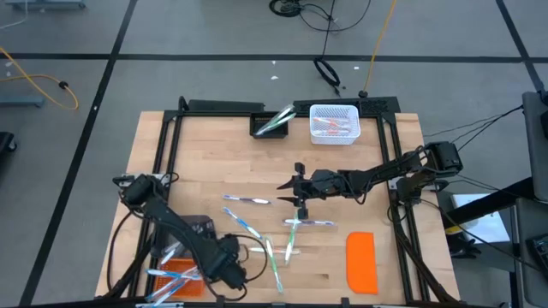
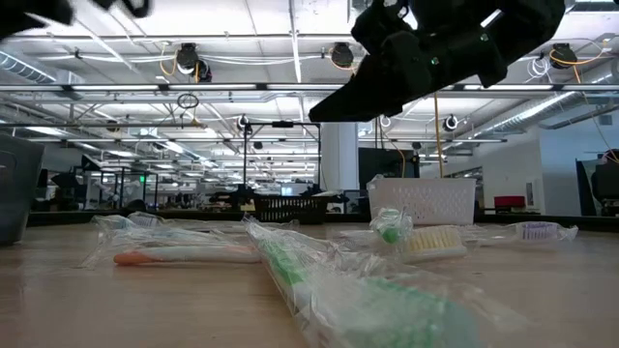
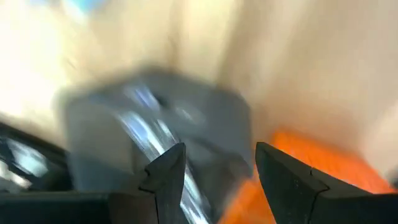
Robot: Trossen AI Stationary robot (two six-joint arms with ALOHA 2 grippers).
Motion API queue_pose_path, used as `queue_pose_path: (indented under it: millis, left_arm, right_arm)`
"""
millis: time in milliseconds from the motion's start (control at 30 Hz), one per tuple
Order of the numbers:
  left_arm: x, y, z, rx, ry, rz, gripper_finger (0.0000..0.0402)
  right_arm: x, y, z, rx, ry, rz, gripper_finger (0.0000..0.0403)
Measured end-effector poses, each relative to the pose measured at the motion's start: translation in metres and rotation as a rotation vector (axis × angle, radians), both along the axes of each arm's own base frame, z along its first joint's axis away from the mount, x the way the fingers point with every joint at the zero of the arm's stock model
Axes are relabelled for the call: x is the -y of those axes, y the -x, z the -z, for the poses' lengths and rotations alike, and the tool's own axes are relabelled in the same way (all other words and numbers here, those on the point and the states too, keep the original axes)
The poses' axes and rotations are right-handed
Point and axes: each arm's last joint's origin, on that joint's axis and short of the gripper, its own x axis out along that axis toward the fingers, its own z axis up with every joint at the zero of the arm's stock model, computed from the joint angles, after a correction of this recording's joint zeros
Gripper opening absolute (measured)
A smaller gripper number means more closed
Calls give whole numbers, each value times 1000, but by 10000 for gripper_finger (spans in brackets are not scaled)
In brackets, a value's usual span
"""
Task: Pick & Place Toothbrushes
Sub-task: Put the violet toothbrush into the transparent bin
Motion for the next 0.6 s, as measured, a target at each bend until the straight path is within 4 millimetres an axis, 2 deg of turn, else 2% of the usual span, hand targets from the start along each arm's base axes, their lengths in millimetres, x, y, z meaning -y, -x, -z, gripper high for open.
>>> queue_pose_path:
  millis: [200, 600]
  left_arm:
    - [-17, -12, 0, 110, -154, 110, 198]
    - [-56, -38, -2, 258, -391, 76, 198]
  right_arm:
    - [0, 5, 7, -26, -12, 6, 134]
    - [0, 4, 12, -35, -54, 22, 134]
